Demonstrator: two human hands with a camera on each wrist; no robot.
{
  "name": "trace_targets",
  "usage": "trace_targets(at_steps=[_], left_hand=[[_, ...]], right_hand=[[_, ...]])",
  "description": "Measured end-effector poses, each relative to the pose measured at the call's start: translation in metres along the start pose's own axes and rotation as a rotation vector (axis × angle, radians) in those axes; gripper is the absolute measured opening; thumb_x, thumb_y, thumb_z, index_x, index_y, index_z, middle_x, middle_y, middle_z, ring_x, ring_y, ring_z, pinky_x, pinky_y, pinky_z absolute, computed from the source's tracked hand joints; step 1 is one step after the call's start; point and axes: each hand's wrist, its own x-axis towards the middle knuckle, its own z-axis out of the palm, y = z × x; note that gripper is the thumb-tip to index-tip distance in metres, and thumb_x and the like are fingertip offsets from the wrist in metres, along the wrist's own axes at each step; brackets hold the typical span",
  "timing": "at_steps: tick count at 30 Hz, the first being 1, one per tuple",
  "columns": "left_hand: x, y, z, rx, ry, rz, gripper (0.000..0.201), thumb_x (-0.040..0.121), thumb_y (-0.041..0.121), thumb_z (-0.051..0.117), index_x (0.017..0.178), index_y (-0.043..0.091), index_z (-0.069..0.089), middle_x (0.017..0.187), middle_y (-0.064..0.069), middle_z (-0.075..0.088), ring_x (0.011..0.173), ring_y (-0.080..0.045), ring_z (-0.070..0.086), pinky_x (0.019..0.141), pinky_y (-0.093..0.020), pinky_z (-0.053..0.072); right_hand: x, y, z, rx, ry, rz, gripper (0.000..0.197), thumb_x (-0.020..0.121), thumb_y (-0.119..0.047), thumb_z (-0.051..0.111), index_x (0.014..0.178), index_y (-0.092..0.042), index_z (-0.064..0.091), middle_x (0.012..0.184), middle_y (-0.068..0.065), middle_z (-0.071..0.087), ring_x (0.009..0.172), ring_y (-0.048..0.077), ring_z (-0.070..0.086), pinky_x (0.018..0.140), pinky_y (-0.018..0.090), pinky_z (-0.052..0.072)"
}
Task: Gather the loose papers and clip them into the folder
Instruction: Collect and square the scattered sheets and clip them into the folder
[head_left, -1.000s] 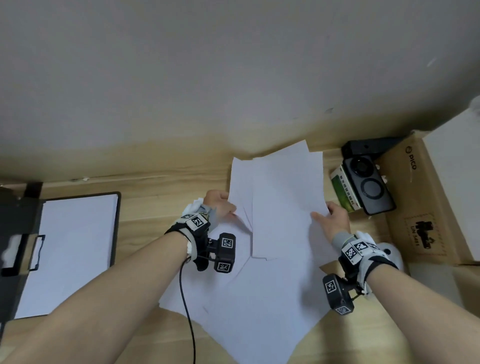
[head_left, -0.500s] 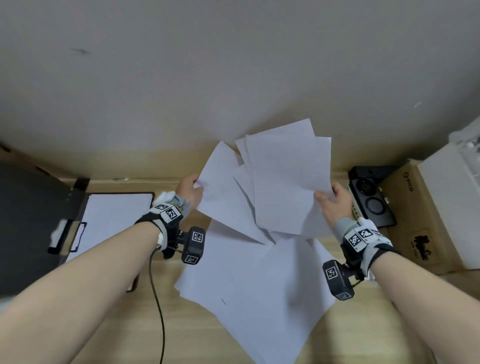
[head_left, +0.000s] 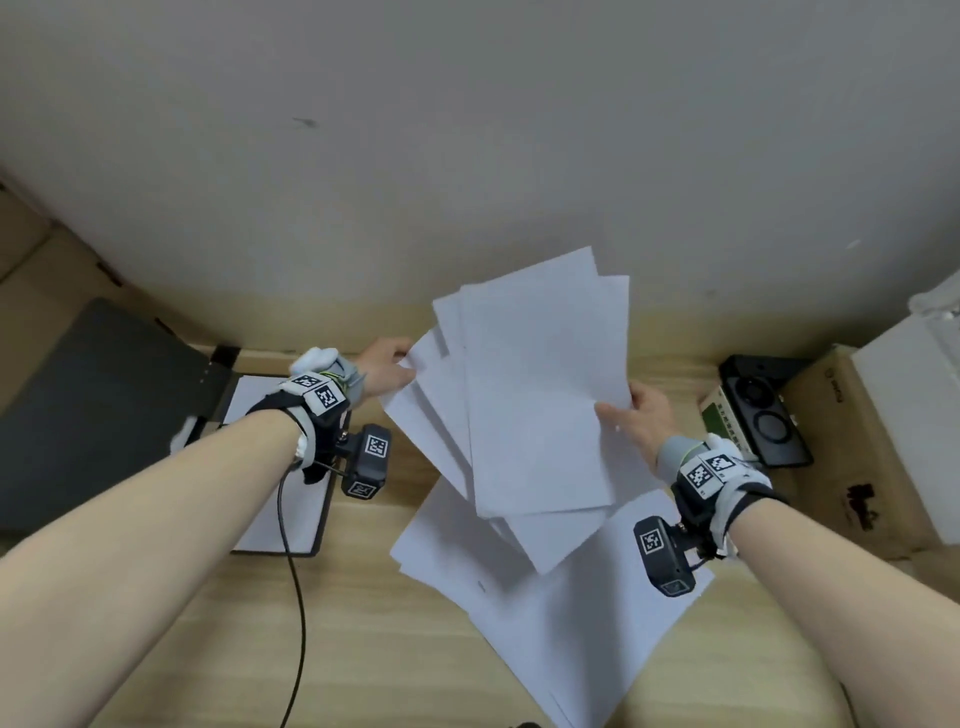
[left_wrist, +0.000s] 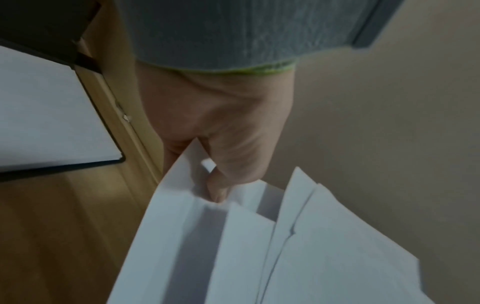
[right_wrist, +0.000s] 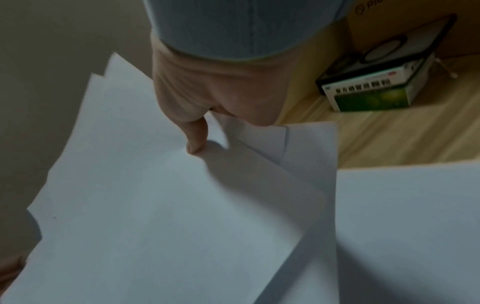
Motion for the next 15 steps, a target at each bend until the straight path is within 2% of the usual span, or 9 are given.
trace_targets(at_steps=[3,5,7,9,11,13,15], left_hand=[[-0.006,-0.026,0.008,0.080,-0.130,-0.010,0.033,0.089,0.001,0.061,0.122,0.006,0.061,0.122,-0.006,0.063,0.113,-0.020,0.056,0.100,-0.036,0.045],[-0.008,-0.044,0.016,0.162,-0.244,-0.011,0.030,0.090,0.004,0.061,0.120,0.006,0.062,0.117,-0.006,0.061,0.107,-0.018,0.054,0.095,-0.031,0.041],[-0.010,-0.077,0.022,0.228,-0.324,-0.086,0.030,0.087,0.009,0.061,0.116,0.002,0.063,0.111,-0.011,0.062,0.100,-0.020,0.053,0.087,-0.031,0.041],[-0.012,-0.106,0.031,0.238,-0.363,-0.139,0.041,0.079,0.013,0.061,0.119,0.002,0.062,0.110,-0.012,0.064,0.100,-0.028,0.059,0.085,-0.034,0.045],[-0.017,-0.122,0.037,0.188,-0.389,-0.156,0.046,0.079,0.009,0.062,0.125,0.007,0.059,0.121,-0.010,0.065,0.111,-0.032,0.061,0.094,-0.039,0.049],[-0.021,-0.131,0.042,0.162,-0.392,-0.153,0.049,0.085,0.004,0.063,0.133,0.008,0.053,0.129,-0.005,0.060,0.117,-0.025,0.057,0.103,-0.041,0.047],[-0.023,-0.144,0.044,0.148,-0.401,-0.176,0.056,0.084,0.007,0.065,0.137,0.011,0.049,0.134,-0.005,0.057,0.120,-0.024,0.055,0.105,-0.045,0.046]], right_hand=[[-0.015,0.031,0.026,-0.042,-0.111,0.073,0.038,0.085,0.003,0.067,0.122,-0.004,0.062,0.109,0.010,0.070,0.077,0.010,0.066,0.059,0.014,0.051],[-0.027,0.048,0.039,-0.094,-0.161,0.095,0.038,0.084,-0.001,0.070,0.121,-0.009,0.062,0.110,0.009,0.071,0.081,0.011,0.068,0.063,0.016,0.053],[-0.037,0.072,0.062,-0.181,-0.233,0.156,0.037,0.082,-0.006,0.072,0.118,-0.010,0.063,0.107,0.006,0.071,0.083,0.011,0.067,0.061,0.016,0.053],[-0.047,0.096,0.075,-0.234,-0.258,0.219,0.034,0.080,-0.013,0.076,0.112,-0.006,0.066,0.105,0.007,0.072,0.086,0.019,0.069,0.069,0.026,0.057],[-0.055,0.114,0.086,-0.262,-0.267,0.274,0.032,0.076,-0.020,0.080,0.101,-0.002,0.070,0.099,0.012,0.075,0.086,0.025,0.071,0.078,0.042,0.060],[-0.060,0.125,0.092,-0.271,-0.257,0.293,0.026,0.074,-0.023,0.081,0.087,-0.002,0.072,0.090,0.012,0.076,0.075,0.025,0.069,0.075,0.044,0.059],[-0.066,0.132,0.100,-0.315,-0.226,0.285,0.025,0.072,-0.028,0.081,0.075,-0.006,0.070,0.081,0.007,0.072,0.068,0.024,0.064,0.063,0.036,0.055]])
